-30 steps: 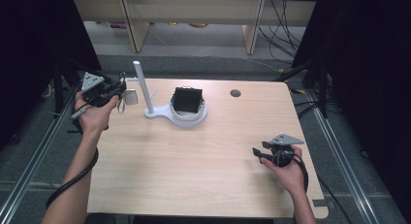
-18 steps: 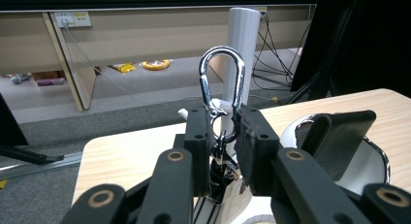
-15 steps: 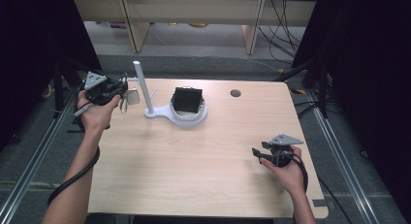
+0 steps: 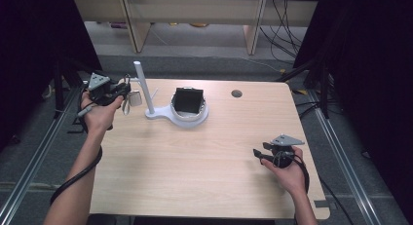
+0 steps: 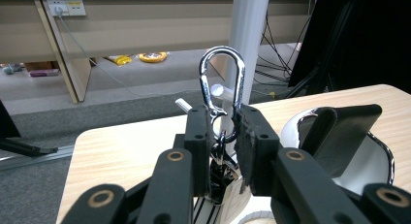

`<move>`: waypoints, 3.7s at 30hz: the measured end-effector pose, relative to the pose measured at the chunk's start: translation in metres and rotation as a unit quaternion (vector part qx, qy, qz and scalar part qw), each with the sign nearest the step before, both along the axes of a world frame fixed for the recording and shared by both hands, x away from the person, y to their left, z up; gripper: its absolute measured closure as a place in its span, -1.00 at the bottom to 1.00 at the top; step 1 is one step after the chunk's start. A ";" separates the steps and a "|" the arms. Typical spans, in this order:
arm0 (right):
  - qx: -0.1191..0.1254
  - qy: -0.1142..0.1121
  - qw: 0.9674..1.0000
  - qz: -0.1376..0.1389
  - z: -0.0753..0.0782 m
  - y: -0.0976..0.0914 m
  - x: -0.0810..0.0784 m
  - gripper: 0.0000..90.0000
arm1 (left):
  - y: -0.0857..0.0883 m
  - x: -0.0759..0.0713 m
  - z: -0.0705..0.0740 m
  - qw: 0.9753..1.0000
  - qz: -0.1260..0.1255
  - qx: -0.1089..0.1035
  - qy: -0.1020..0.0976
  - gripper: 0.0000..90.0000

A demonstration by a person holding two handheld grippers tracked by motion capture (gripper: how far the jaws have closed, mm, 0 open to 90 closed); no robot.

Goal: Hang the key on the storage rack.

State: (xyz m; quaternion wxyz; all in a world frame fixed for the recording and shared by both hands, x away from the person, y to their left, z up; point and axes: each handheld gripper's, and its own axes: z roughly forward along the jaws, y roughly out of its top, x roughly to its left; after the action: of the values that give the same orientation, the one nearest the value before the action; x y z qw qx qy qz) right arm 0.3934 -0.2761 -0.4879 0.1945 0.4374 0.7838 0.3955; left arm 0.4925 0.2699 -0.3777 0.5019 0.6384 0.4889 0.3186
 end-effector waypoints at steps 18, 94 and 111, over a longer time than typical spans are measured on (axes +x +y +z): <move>-0.006 -0.005 1.000 0.005 0.000 -0.001 0.001 0.08 | 0.000 0.005 -0.008 1.000 -0.002 -0.005 0.014 0.67; -0.002 -0.008 1.000 0.004 -0.001 -0.001 0.000 0.08 | -0.013 -0.010 -0.021 1.000 -0.010 0.013 0.005 0.15; -0.002 0.002 1.000 0.005 0.000 0.000 -0.001 0.08 | -0.014 -0.059 -0.051 1.000 -0.020 0.024 -0.002 0.01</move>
State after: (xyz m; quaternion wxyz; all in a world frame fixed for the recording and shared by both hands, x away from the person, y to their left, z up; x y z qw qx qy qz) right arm 0.3924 -0.2760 -0.4875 0.1921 0.4341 0.7868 0.3946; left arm 0.4332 0.2558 -0.4282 0.4939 0.6592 0.4675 0.3211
